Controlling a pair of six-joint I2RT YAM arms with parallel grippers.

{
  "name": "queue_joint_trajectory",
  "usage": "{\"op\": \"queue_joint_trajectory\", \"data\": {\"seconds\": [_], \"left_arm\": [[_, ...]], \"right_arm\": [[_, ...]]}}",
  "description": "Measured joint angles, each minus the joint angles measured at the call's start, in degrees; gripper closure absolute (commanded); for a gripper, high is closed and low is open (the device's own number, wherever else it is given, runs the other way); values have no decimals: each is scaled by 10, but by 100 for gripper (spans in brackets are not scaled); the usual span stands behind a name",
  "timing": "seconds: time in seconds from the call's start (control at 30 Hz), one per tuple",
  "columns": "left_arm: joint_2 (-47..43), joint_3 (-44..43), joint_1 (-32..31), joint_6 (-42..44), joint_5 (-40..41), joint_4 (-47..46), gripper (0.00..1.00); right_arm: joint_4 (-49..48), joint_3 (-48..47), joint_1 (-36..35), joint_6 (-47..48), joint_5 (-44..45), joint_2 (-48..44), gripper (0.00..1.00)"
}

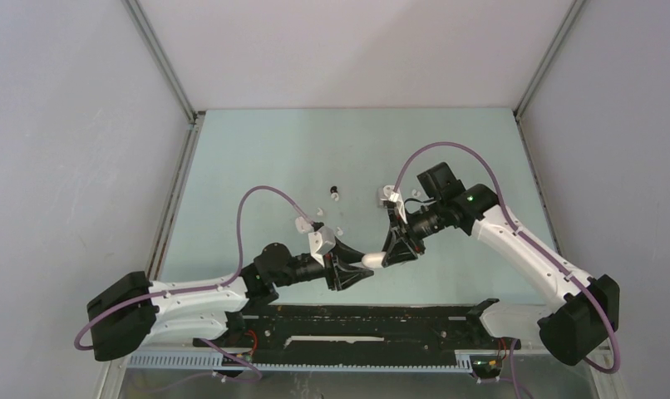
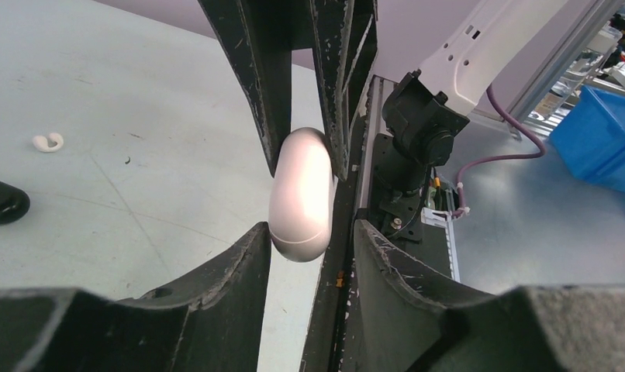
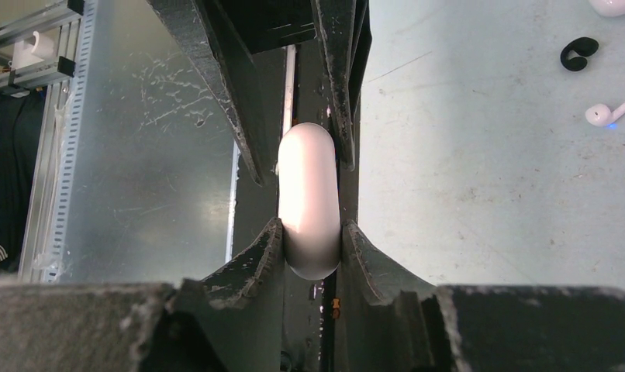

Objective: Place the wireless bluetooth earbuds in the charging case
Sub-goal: Pass from the right arm to the left, then open the charging case at the center of the board.

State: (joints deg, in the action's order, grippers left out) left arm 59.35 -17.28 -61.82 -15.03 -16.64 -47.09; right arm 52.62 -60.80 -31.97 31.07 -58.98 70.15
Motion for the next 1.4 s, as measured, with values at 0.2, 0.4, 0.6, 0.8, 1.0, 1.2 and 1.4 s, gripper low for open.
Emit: {"op": "queue_joint_trajectory", "data": {"seconds": [0.2, 0.4, 0.6, 0.8, 1.0, 1.2, 1.4], "left_arm": [[8, 0, 0, -2, 0, -2, 50], [11, 0, 0, -4, 0, -4, 63], [16, 0, 0, -9, -2, -6, 87], [23, 0, 0, -9, -3, -14, 100], [25, 0, 0, 5, -7, -17, 100], [25, 0, 0, 14, -5, -14, 100], [25, 1, -1, 16, -8, -18, 100]], "right_arm": [[0, 0, 3, 0, -4, -2, 94], [0, 0, 3, 0, -7, -2, 93], [1, 0, 3, 1, -6, -2, 86], [3, 0, 2, -1, -2, -2, 54], [-8, 0, 14, -34, -16, 8, 46], [-23, 0, 54, -81, -46, 37, 46], [-36, -11, 89, -111, -79, 54, 46]]}}
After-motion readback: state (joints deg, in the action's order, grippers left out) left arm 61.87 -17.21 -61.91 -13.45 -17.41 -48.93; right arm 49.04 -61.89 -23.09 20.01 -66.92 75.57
